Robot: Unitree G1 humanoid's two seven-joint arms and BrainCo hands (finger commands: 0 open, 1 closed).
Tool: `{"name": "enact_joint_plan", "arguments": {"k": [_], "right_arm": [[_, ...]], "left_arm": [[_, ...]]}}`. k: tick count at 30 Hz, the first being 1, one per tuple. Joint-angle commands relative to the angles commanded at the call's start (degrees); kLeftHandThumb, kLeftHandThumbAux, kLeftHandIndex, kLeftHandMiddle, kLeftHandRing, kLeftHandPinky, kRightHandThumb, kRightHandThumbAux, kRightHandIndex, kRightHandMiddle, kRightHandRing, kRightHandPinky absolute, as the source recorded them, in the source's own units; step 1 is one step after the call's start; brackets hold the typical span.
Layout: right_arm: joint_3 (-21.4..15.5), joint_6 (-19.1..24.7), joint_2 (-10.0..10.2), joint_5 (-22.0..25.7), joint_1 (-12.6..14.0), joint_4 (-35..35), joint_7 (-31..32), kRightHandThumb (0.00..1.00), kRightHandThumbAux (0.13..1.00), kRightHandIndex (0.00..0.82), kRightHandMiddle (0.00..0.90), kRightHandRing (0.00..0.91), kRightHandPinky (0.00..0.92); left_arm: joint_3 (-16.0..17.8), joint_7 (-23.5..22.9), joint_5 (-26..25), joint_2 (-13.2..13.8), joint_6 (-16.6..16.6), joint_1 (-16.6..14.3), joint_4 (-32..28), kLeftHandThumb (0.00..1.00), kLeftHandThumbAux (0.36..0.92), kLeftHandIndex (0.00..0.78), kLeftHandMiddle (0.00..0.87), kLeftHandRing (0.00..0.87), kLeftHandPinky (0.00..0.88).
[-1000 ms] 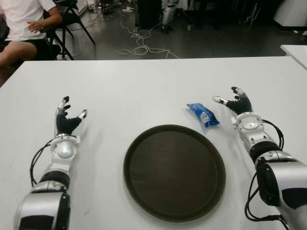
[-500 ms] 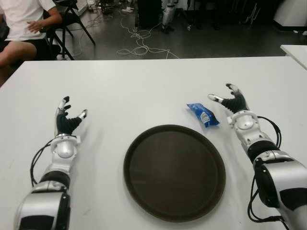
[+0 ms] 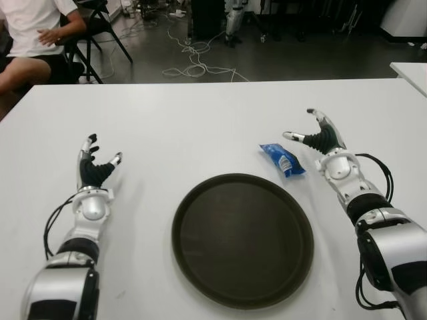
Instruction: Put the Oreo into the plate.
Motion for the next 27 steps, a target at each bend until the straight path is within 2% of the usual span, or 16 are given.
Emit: {"name": "enact_joint_plan", "arguments": {"k": [13,19,27], "right_arm": [[3.06,-1.37,-0.37,-2.25,0.08,-2.79,-0.28,0.0,0.6,0.035,0.013,0.0,0.0],[4.3,0.93,-0.88,-3.11,0.32,-6.23,1.56,0.0,0.64,0.033,0.014,0.0,0.009],[5.97,6.53,-1.86,-4.6,1.73,-12.82,4.74,0.0,0.704,0.022,0.019,0.006,0.016]], "left_arm": [[0.09,-0.32,-0.36,0.05,-0.08,0.1,-0.03,0.019,0.779,0.073,0.126,0.11,0.096],[0.44,-0.77,-0.83,-0.04,0.03,-0.06,0.25,0.031,0.781,0.084,0.137,0.125,0.107],[0.45,-0.7,-0.86,-0.16,0.11,-0.17,0.34,0.032,0.77,0.081,0.131,0.117,0.095]]}}
